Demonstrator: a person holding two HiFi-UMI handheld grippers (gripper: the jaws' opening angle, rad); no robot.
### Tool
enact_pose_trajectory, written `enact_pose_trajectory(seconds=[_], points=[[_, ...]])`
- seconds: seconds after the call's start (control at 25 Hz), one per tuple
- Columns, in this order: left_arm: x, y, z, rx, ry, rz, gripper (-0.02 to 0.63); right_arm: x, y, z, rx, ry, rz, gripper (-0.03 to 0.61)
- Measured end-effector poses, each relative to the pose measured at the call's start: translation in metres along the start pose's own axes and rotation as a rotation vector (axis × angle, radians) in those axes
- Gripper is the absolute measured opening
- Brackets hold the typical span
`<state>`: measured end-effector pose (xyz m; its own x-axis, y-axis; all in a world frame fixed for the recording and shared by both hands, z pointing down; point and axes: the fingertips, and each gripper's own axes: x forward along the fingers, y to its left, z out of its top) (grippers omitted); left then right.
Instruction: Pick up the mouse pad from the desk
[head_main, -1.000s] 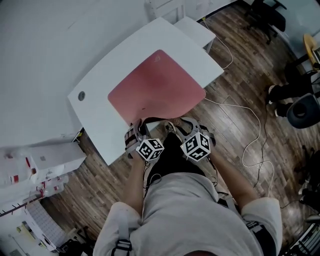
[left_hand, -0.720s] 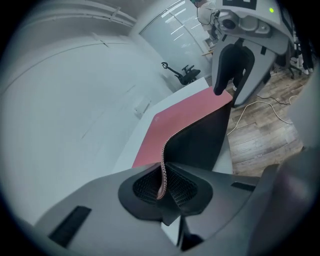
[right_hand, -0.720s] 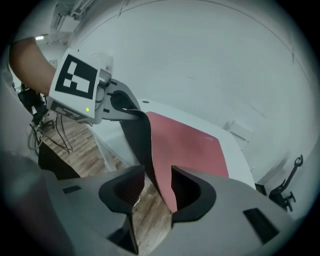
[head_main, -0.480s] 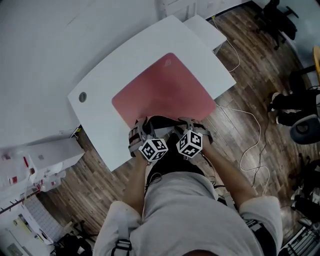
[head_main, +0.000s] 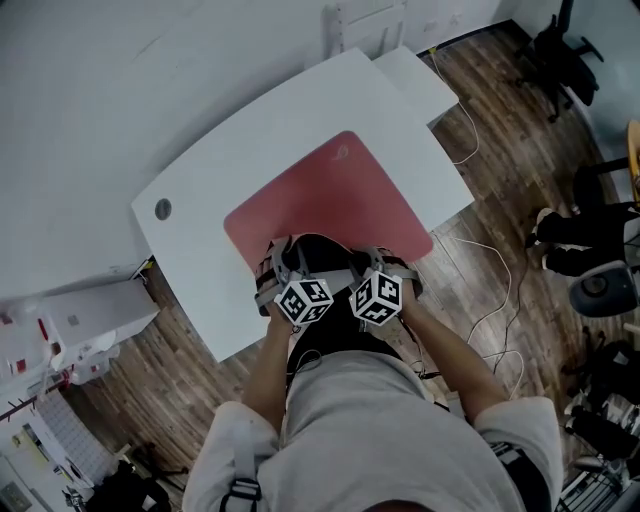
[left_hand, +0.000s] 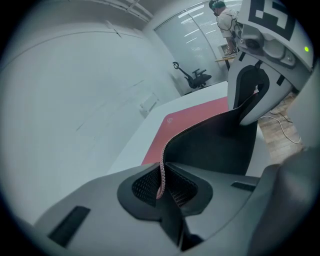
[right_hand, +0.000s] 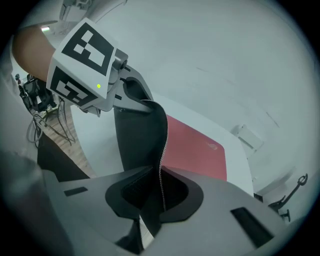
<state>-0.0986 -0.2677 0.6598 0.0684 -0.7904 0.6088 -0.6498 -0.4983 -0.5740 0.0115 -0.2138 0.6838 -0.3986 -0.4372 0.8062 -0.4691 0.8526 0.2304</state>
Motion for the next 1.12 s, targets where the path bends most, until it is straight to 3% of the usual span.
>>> enact_pose_trajectory(seconds=[0.32,0.68,1.12], points=[[0.024,0.027,0.025,-0.116,-0.029,0.002,0.028,0.004,-0.041,0.02,0.048,-0.006,-0.009,0.06],[0.031,0.058,0.032,-0.42,-0.083,-0.075,0.028,-0.005,-0.084,0.058,0.069,-0.05,-0.074,0.052],[0.027,0.089,0.054,-0.538,-0.118,0.003,0.028,-0.018,-0.115,0.092,0.044,-0.137,-0.075,0.051]])
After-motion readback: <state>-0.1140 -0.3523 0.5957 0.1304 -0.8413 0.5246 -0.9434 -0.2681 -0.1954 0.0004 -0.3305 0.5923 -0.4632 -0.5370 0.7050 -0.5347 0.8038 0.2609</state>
